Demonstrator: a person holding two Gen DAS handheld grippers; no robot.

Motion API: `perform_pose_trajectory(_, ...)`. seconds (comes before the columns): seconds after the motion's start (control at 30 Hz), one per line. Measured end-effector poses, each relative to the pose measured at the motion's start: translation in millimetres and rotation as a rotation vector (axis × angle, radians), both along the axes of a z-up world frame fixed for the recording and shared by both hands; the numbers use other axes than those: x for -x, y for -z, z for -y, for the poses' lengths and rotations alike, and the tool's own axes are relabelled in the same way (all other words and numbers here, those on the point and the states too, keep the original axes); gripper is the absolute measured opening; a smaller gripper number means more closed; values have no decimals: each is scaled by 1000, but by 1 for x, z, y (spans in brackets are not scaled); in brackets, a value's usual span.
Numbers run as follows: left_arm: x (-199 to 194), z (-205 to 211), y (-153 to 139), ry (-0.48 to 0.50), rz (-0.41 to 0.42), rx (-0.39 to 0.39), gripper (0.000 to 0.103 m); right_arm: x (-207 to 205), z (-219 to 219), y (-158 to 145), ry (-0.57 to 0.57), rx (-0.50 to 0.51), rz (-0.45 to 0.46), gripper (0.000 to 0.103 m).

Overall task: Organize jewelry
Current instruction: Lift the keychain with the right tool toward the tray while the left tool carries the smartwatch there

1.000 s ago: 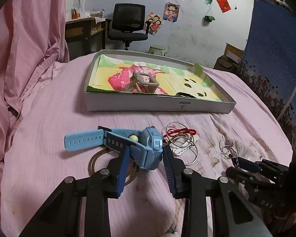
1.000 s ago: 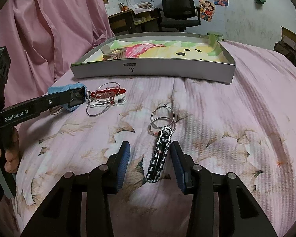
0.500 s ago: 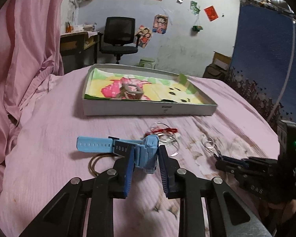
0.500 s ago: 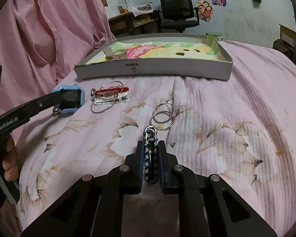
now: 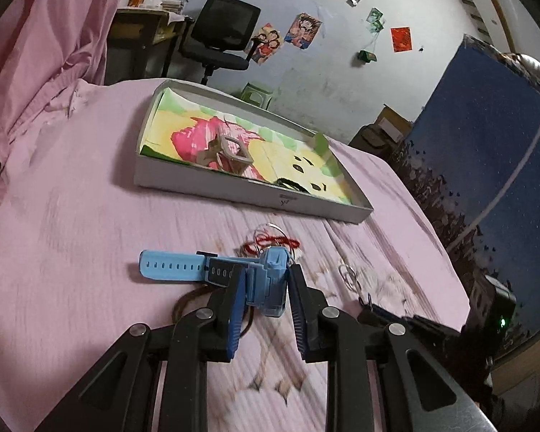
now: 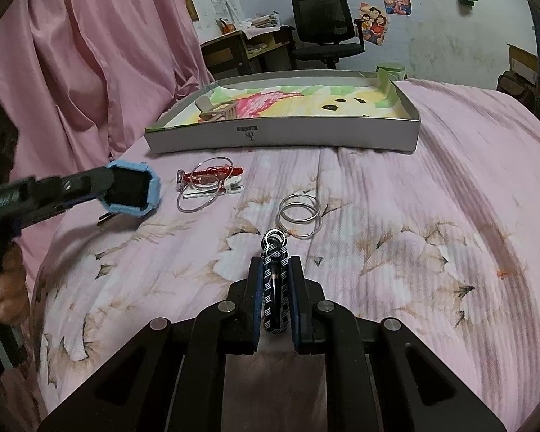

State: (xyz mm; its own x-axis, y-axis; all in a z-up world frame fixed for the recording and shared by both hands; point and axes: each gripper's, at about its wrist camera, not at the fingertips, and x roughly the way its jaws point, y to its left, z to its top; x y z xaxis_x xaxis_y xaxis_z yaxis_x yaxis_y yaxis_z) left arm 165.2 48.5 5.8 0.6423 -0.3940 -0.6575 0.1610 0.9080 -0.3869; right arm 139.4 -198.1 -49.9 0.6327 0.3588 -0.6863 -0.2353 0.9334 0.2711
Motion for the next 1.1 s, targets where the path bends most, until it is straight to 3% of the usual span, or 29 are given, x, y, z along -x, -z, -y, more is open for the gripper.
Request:
perform_pose_trajectory(0.5, -36, -16, -3, -18, -27, 118, 22, -22, -10, -16, -28, -6, 50, 11)
perform_pose_trajectory(0.77, -44, -13, -21, 12, 30, 132, 22, -29, -16, -25, -50, -5, 88, 11)
perform_pose_trajectory(1.1, -75, -4, -37, 1, 67, 122, 22, -73, -16, -50, -43, -13, 172, 11)
